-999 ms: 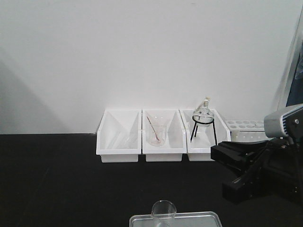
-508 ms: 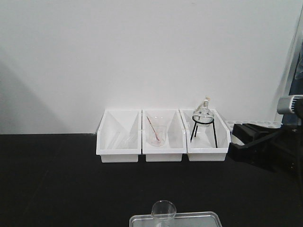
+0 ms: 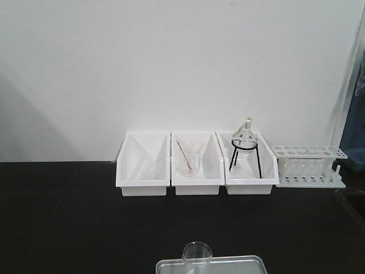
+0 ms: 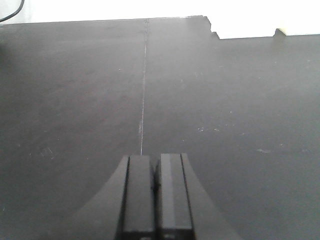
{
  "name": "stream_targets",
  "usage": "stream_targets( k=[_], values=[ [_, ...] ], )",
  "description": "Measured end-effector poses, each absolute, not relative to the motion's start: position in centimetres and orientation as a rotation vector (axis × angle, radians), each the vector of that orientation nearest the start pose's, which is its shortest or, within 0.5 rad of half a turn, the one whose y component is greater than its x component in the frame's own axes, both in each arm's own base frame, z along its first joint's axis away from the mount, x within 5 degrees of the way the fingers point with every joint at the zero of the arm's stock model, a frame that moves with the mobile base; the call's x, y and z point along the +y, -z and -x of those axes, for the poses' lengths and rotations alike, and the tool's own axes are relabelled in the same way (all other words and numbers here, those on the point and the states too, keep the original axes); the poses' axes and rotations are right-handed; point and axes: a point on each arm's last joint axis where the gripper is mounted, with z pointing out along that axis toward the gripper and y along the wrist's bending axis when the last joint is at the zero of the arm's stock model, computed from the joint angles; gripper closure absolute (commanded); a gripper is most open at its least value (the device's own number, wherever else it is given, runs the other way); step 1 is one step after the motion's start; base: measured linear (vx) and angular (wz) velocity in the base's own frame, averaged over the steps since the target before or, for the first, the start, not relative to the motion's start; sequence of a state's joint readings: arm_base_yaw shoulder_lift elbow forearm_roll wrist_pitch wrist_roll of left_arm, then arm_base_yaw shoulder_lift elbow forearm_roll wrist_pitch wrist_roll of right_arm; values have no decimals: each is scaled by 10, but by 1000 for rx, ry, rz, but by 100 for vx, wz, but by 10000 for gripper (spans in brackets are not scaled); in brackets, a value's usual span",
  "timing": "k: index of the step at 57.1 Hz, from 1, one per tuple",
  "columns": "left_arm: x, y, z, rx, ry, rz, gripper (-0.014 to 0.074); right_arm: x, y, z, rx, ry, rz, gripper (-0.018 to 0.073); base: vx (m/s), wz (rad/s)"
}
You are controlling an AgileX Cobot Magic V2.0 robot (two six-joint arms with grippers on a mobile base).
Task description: Move beaker to silver tray on left bench
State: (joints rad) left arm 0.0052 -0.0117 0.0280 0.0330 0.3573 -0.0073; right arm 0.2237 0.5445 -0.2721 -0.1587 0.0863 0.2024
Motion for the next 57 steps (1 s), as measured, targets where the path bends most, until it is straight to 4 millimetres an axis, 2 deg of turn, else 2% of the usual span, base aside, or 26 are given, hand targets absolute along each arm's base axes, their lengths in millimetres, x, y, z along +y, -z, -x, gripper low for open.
stream_targets(
  k=[8,15,23,57],
  values=[
    [1,-172,-53,1857,-31,-9,595,11,-211,-78,1765,-155,57,570,0,0],
    [1,-172,-53,1857,-31,-9,595,5,-195,-63,1667,-129,8,570,0,0],
    [1,-172,-53,1856,-31,-9,595,4,-197,-57,1585,-128,1,570,0,0],
    [1,-172,-53,1858,-31,-9,595,4,-195,-57,1595,-127,0,570,0,0]
  ],
)
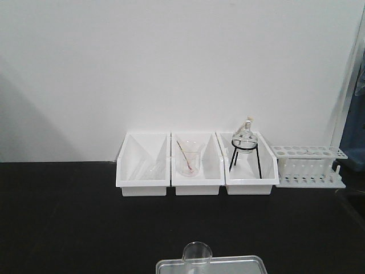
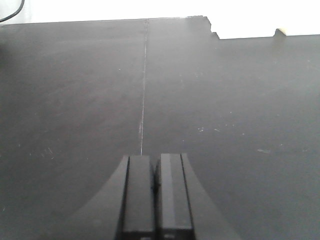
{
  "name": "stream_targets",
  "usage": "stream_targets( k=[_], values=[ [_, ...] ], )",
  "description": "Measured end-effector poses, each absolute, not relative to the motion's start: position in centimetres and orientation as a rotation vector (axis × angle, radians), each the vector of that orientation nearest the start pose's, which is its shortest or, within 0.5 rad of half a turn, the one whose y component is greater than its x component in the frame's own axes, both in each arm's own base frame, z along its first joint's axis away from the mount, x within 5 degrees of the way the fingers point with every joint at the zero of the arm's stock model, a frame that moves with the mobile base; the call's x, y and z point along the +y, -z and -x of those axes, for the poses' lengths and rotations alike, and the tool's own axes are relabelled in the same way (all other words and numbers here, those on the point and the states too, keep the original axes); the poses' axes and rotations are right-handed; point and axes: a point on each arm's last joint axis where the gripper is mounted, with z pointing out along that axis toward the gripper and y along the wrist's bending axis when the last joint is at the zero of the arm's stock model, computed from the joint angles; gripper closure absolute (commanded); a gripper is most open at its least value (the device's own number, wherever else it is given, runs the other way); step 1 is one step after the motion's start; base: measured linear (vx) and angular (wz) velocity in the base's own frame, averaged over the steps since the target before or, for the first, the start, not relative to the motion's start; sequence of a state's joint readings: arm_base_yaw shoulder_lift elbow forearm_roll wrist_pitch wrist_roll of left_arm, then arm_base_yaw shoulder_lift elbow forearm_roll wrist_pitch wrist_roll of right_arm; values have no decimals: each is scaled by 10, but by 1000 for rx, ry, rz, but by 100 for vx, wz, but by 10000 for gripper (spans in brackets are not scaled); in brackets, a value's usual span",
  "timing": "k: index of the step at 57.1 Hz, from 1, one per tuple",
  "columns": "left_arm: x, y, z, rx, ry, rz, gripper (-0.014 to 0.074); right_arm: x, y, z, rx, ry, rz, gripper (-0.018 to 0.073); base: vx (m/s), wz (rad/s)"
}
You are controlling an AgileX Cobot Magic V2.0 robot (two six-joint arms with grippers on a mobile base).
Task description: Move beaker to silver tray on left bench
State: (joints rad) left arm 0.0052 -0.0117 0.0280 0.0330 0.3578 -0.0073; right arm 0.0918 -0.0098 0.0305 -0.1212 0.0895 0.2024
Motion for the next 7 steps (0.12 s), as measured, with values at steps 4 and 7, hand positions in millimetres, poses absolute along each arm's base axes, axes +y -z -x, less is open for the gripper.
stream_targets(
  k=[4,7],
  values=[
    [1,-172,-53,1858,-31,-9,595,4,-195,-57,1595,-127,0,570,0,0],
    [1,-172,-53,1858,-31,-9,595,4,-195,-57,1595,-127,0,570,0,0]
  ],
)
